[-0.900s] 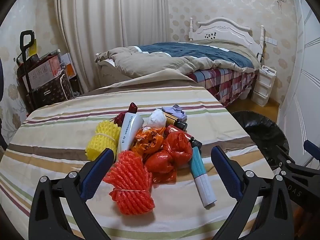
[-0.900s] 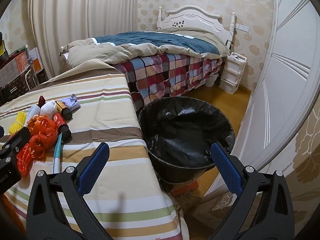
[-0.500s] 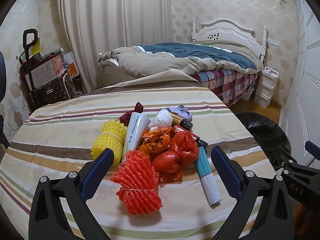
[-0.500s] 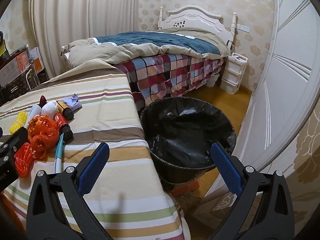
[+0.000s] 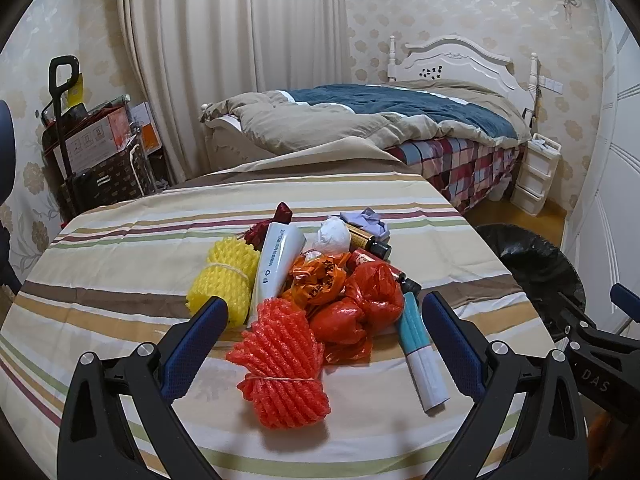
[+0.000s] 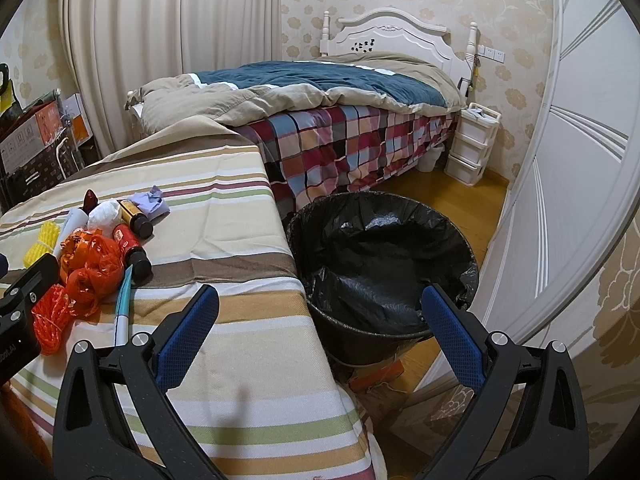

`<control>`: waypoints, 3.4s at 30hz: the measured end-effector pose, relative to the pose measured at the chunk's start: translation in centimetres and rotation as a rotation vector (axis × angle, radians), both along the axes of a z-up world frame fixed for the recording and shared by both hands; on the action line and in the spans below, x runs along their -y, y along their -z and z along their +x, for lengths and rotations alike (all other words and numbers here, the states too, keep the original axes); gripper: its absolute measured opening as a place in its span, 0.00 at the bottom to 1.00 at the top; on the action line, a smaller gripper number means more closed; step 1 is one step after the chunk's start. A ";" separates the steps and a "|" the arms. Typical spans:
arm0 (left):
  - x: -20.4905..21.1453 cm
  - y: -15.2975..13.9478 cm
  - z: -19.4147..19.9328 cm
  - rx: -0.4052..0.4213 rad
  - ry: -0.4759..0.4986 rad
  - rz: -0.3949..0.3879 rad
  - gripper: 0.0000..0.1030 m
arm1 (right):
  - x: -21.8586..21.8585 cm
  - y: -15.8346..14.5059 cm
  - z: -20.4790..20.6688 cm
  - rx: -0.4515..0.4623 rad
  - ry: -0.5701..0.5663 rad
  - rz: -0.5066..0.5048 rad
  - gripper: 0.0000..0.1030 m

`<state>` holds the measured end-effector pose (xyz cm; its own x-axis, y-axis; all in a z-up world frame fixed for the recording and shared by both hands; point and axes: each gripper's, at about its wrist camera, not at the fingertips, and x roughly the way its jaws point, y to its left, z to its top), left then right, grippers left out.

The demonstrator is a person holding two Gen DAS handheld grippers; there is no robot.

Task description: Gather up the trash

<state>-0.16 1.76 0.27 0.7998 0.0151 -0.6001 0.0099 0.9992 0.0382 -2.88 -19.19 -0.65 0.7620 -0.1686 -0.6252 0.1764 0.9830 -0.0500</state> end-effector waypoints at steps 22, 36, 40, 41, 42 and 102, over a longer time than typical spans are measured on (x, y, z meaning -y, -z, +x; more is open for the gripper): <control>-0.4 0.7 0.1 -0.003 -0.008 0.001 0.95 | 0.1 0.3 0.3 -0.003 -0.001 -0.003 0.96; -0.2 0.7 0.2 -0.006 -0.010 0.001 0.95 | 0.1 0.4 0.3 -0.005 -0.001 -0.004 0.96; -0.1 0.8 0.1 -0.007 -0.010 0.000 0.94 | 0.1 0.4 0.3 -0.005 -0.001 -0.004 0.96; 0.0 0.8 0.1 -0.006 -0.010 0.001 0.95 | 0.1 0.4 0.3 -0.006 -0.001 -0.004 0.96; -0.1 0.8 0.1 -0.007 -0.010 0.001 0.95 | 0.1 0.4 0.3 -0.006 -0.001 -0.004 0.96; -2.9 2.4 -4.3 -0.085 -0.039 -0.027 0.83 | -4.2 0.7 -0.8 -0.023 -0.104 0.001 0.83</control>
